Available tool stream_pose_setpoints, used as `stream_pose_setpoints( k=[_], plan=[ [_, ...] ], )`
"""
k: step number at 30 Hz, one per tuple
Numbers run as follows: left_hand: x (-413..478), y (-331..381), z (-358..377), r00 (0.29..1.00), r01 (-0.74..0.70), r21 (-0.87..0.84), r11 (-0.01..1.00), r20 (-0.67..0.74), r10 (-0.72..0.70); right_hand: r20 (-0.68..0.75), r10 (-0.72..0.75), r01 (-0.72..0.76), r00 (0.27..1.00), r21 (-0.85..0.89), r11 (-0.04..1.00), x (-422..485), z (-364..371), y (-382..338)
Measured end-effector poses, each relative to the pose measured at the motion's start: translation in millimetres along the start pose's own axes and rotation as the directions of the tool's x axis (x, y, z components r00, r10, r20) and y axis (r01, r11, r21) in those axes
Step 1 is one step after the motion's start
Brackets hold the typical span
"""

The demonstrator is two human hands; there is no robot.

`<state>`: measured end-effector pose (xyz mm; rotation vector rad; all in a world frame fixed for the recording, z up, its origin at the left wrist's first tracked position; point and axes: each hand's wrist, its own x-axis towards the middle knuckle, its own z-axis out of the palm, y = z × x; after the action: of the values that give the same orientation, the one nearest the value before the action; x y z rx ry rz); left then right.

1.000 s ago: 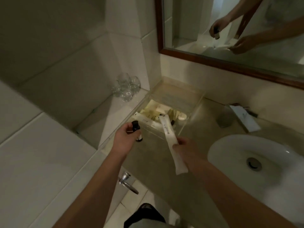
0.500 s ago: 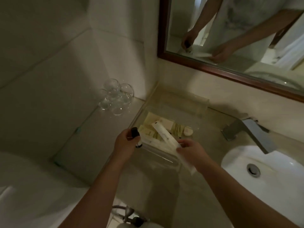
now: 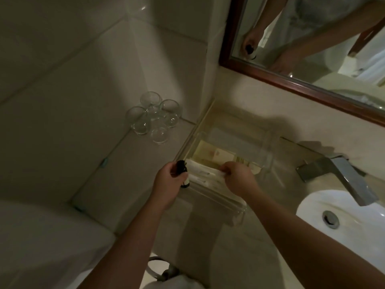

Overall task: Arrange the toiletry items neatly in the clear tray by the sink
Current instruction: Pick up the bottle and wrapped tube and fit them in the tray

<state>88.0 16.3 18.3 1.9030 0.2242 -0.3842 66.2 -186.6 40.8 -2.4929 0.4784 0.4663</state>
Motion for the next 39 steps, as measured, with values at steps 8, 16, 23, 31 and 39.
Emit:
stream_pose_setpoints(
  k=[8, 16, 23, 31, 39],
  plan=[
    [1.5, 0.0, -2.5, 1.000, -0.001, -0.016, 1.000, -0.005, 0.001, -0.007, -0.025, 0.024, 1.000, -0.106, 0.994, 2.8, 0.4, -5.6],
    [-0.4, 2.9, -1.1, 1.000, 0.006, -0.025, 1.000, -0.004, -0.006, -0.010, -0.040, 0.038, 0.999, -0.148, 0.988, 1.7, 1.6, 1.0],
    [-2.8, 7.9, 0.0, 1.000, -0.021, -0.036, 0.999, -0.008, 0.020, -0.104, -0.130, 0.097, 0.986, -0.278, 0.956, 0.1, 1.4, 8.6],
    [16.9, 41.8, 10.8, 0.993, -0.112, -0.007, 0.994, 0.031, 0.113, -0.152, -0.191, 0.143, 0.970, -0.279, 0.950, -6.3, 3.7, 14.7],
    [39.1, 55.5, 36.3, 0.984, -0.150, 0.080, 0.986, 0.105, 0.141, -0.228, -0.087, 0.036, 0.970, -0.216, 0.976, -27.0, 6.1, 50.8]
  ],
)
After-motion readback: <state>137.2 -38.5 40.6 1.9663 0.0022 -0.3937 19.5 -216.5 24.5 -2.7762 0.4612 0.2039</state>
